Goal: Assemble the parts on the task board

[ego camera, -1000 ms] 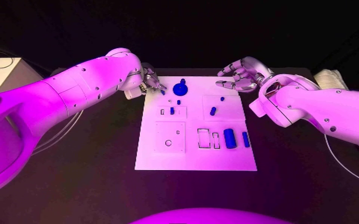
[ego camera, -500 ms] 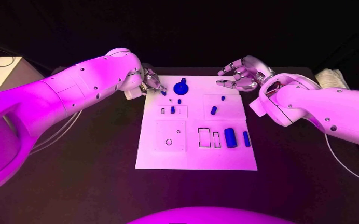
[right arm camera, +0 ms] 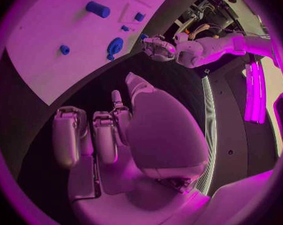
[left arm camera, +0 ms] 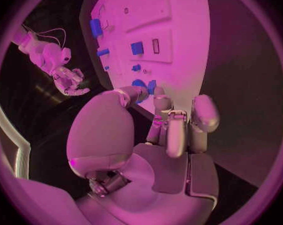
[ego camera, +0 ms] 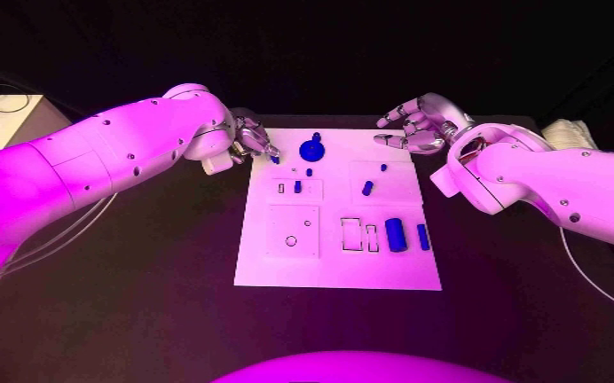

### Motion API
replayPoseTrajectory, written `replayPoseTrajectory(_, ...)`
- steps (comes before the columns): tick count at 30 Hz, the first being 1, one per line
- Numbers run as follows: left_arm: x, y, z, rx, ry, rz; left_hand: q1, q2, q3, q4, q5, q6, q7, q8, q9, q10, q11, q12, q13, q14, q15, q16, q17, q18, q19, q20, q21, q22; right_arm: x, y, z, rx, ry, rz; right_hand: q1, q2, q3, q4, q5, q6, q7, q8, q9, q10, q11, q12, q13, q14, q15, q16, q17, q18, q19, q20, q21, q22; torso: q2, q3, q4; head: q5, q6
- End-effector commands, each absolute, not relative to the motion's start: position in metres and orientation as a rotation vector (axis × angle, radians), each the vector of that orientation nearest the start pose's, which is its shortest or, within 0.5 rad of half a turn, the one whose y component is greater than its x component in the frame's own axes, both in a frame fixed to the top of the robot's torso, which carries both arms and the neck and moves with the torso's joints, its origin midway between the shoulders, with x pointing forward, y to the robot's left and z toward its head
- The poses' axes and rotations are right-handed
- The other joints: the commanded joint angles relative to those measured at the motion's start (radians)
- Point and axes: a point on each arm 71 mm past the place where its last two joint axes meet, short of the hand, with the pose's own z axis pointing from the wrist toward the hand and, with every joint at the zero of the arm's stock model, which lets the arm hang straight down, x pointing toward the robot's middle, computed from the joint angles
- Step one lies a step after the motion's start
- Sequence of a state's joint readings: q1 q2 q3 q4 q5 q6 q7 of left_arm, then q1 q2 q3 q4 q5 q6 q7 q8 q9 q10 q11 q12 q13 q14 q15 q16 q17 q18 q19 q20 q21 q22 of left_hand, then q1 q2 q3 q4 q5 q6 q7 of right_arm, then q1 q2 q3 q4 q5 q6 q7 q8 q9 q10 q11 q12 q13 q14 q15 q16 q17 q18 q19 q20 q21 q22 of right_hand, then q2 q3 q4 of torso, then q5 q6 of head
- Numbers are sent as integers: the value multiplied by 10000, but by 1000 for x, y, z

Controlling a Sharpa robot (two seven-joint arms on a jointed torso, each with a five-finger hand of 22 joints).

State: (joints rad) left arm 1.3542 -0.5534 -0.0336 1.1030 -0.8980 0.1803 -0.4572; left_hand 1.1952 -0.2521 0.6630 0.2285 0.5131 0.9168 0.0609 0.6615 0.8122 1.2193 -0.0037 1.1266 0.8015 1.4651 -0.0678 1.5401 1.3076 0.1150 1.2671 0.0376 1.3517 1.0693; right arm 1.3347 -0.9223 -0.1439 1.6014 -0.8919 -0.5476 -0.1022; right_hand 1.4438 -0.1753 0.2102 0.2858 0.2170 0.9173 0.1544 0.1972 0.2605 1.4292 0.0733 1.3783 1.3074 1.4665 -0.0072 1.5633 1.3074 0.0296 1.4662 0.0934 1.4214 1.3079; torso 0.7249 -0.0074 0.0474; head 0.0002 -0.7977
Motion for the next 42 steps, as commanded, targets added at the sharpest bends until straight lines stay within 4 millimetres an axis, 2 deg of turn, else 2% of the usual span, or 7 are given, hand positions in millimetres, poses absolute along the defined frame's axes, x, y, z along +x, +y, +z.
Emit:
replayPoseTrajectory(1, 564, 182, -161, -3784, 21924, -5516, -97, 26, 2044, -2135, 85, 67, 0, 13, 128, 211, -124, 70, 54, 872, -61, 41, 2005, -92, 95, 12, 51, 52, 486, -235, -150, 4263, 15851, 8027, -58, -1, 60, -24, 28, -47, 48, 45, -12, -28, 0, -17, 1235, 978, 44, -56, 2391, 89, 442, 44, -57, 1539, -46, 3, 40, 4, -42)
replayPoseTrajectory(6, 554, 179, -158, -3345, 21754, -5578, -109, 16, 2049, -2151, 130, 87, -7, 11, 129, 242, -131, 88, 88, 872, -68, 40, 2004, -101, 122, 6, 74, 93, 486, -237, -150, 4282, 15850, 7999, -58, -1, 60, -24, 28, -47, 48, 45, -12, -28, 0, -17, 1235, 978, 44, -56, 2391, 89, 442, 44, -57, 1539, -62, -5, 62, 23, -90)
replayPoseTrajectory(13, 544, 175, -160, -2795, 21520, -5375, -113, 12, 2053, -2160, 153, 98, -11, 11, 129, 256, -135, 96, 102, 873, -72, 41, 2006, -106, 139, 2, 88, 120, 486, -237, -150, 4292, 15846, 7983, -58, -1, 60, -24, 28, -47, 48, 45, -12, -28, 0, -17, 1235, 978, 44, -56, 2391, 89, 442, 44, -57, 1539, -58, 7, 51, 63, -132)
replayPoseTrajectory(25, 534, 165, -179, -1999, 22164, -4976, -118, 6, 2060, -2173, 178, 113, -18, 11, 129, 269, -141, 97, 104, 875, -77, 43, 2012, -106, 142, -3, 92, 122, 486, -237, -150, 4283, 15779, 8025, -76, -8, 68, -23, 38, -44, 47, 51, -13, -41, -1, -36, 1220, 972, 43, -68, 2368, 93, 437, 43, -76, 1528, -34, 5, 24, 87, -174)
replayPoseTrajectory(32, 533, 164, -187, -1853, 22466, -4806, -118, 6, 2060, -2173, 178, 113, -18, 11, 129, 269, -141, 97, 104, 875, -77, 43, 2012, -106, 142, -3, 92, 122, 487, -237, -148, 4298, 15552, 8158, -78, -26, 104, -33, 51, -74, 49, 48, -23, -249, -2, -310, 1026, 887, 39, -238, 2068, 225, 218, 41, -629, 1146, -42, -3, 37, 75, -224)
replayPoseTrajectory(39, 531, 162, -191, -1683, 22724, -4735, -122, 4, 2065, -2180, 189, 120, -20, 9, 128, 274, -144, 95, 105, 876, -80, 43, 2013, -107, 146, -6, 96, 127, 488, -238, -146, 4372, 15175, 8369, -69, -92, 275, -46, 60, -152, 44, 64, -48, -833, -16, -1165, 384, 662, 7, -723, 1334, 491, -262, 21, -1926, 267, -48, 11, 34, 81, -254)
replayPoseTrajectory(42, 531, 162, -192, -1579, 22847, -4678, -122, 4, 2065, -2180, 189, 120, -20, 9, 128, 274, -144, 95, 105, 876, -80, 43, 2013, -107, 146, -6, 96, 127, 488, -239, -145, 4425, 14936, 8399, -60, -168, 475, -37, 76, -244, 31, 74, -65, -1811, -43, -2767, -864, 255, -29, -1700, 110, 844, -912, -19, -3901, -1091, -45, 5, 30, 75, -269)
